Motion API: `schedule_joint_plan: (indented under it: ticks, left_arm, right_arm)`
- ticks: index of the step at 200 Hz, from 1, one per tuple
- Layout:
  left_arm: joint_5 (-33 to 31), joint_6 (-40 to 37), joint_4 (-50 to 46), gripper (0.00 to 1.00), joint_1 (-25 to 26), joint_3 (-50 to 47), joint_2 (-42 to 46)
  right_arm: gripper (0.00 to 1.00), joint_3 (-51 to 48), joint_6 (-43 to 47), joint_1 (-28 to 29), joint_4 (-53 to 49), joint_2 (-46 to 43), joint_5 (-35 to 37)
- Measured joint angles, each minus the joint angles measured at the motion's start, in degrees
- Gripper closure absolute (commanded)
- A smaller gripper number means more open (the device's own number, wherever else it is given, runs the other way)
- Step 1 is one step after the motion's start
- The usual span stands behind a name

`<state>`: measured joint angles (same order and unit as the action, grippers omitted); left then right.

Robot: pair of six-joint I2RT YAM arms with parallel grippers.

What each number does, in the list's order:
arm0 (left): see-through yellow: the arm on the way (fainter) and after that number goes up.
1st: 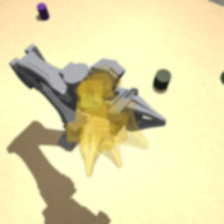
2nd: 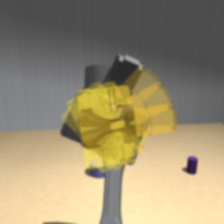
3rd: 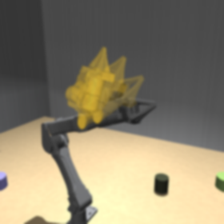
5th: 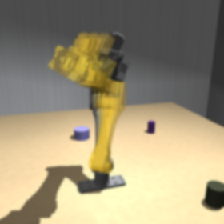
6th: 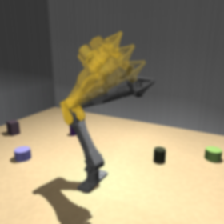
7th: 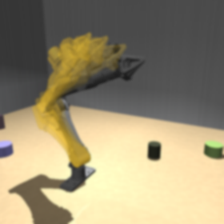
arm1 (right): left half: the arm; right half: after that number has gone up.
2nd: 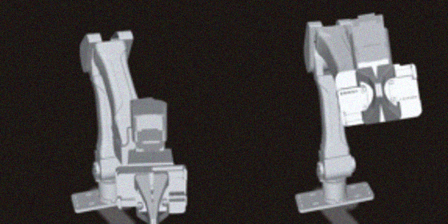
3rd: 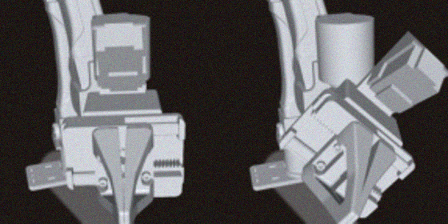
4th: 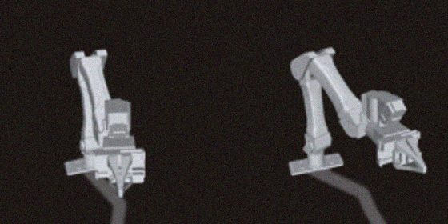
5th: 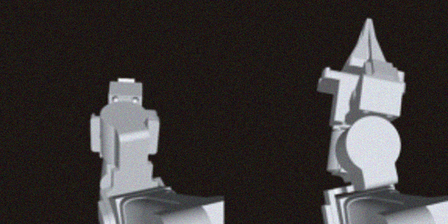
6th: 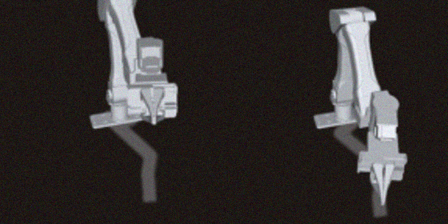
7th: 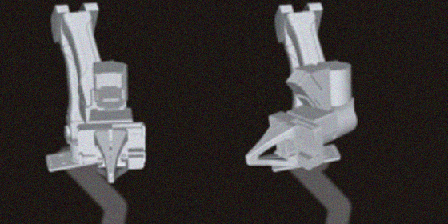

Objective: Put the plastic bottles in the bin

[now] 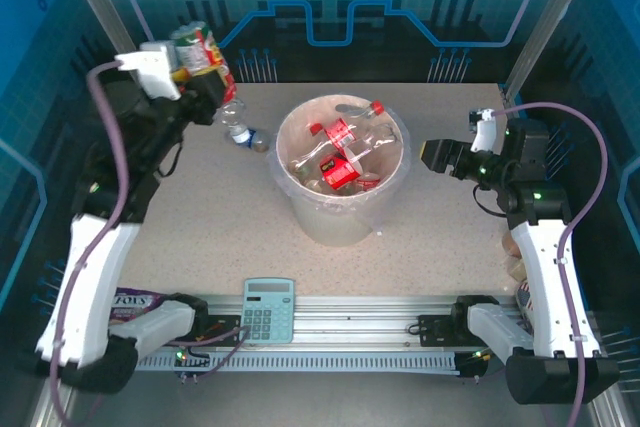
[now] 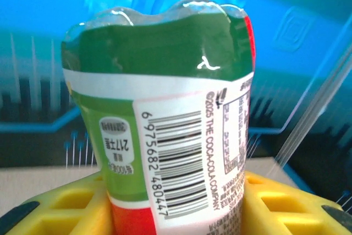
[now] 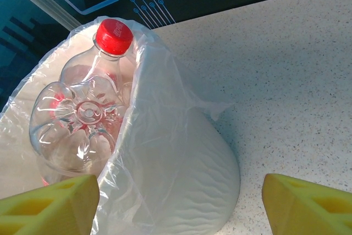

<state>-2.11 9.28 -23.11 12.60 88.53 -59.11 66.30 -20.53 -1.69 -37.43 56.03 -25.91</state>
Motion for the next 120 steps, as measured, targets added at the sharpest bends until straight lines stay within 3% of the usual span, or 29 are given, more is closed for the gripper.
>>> schedule_joint_plan:
  ticks: [32, 64, 120]
  left_arm:
    - [4.11, -1.97, -2.38, 0.87, 2.27, 5.92, 3.17]
    - [11.23, -3.72, -7.45, 1.0, 4.94, 12.0, -2.99]
    - [17.0, -7.1, -13.49, 1.0, 10.73, 15.26, -17.25]
  right_arm:
    - [0.22, 0.0, 0.02, 0.0, 0.0, 0.5, 0.07]
    - [0.22, 0.0, 0.0, 0.02, 0.0, 0.5, 0.04]
    - [0.22, 0.0, 0.0, 0.02, -0.07, 0.07, 0.24]
